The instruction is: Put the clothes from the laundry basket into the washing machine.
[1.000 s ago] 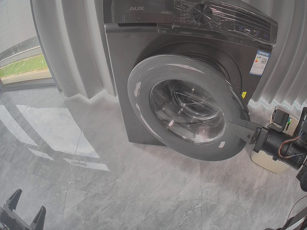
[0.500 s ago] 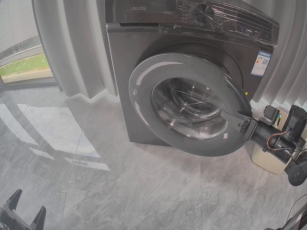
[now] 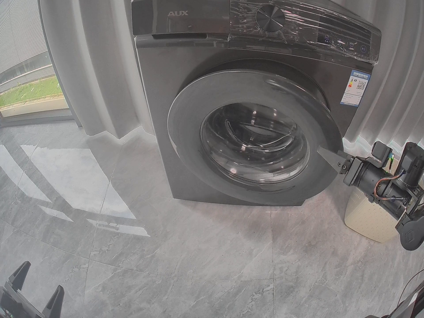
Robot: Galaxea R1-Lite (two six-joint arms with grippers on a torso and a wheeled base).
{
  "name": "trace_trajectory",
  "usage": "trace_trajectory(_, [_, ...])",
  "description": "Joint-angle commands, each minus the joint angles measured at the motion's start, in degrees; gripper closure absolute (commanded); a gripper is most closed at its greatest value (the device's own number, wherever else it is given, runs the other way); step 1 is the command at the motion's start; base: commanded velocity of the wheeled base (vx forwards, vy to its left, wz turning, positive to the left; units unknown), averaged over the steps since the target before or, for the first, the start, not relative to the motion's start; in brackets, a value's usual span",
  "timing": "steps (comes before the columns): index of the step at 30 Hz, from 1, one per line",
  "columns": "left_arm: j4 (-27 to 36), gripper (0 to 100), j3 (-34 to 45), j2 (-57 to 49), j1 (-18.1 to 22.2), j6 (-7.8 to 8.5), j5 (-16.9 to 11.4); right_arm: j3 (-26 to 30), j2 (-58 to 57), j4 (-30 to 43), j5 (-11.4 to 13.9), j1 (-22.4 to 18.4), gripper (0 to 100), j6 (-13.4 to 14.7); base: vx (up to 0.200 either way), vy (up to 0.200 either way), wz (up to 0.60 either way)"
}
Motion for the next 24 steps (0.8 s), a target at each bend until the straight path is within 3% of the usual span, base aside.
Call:
trace_trajectory(1, [-0.03,0,1.01,0.13,-0.01,0.16,-0.06,0.16,-0.22,-0.74,-0.12,-0.16,0,-0.06,0.000,-0.200,0.00])
trace_trajectory(4, [-0.03,0,1.01,0.22,-0.01,0.25,-0.06,0.51,-0.05,-1.45,-0.21,-0.16,0,-0.06,0.000,-0.200,0.00])
trace_trajectory(11, [-0.03,0,1.01,0.22,-0.01,0.16,-0.14,1.30,0.30,-1.53,-0.21,-1.39,0,-2.87,0.000,0.000,0.00])
trace_trajectory(19, [-0.03,0,1.01,0.22,-0.01,0.52,-0.58,2.00,1.09,-1.62,-0.21,-1.30,0,-3.22,0.000,0.000,0.00])
trace_trajectory(24, [-0.03,0,1.01,0.13,-0.01,0.43,-0.67,2.00,1.18,-1.53,-0.21,-1.30,0,-3.22,0.000,-0.200,0.00])
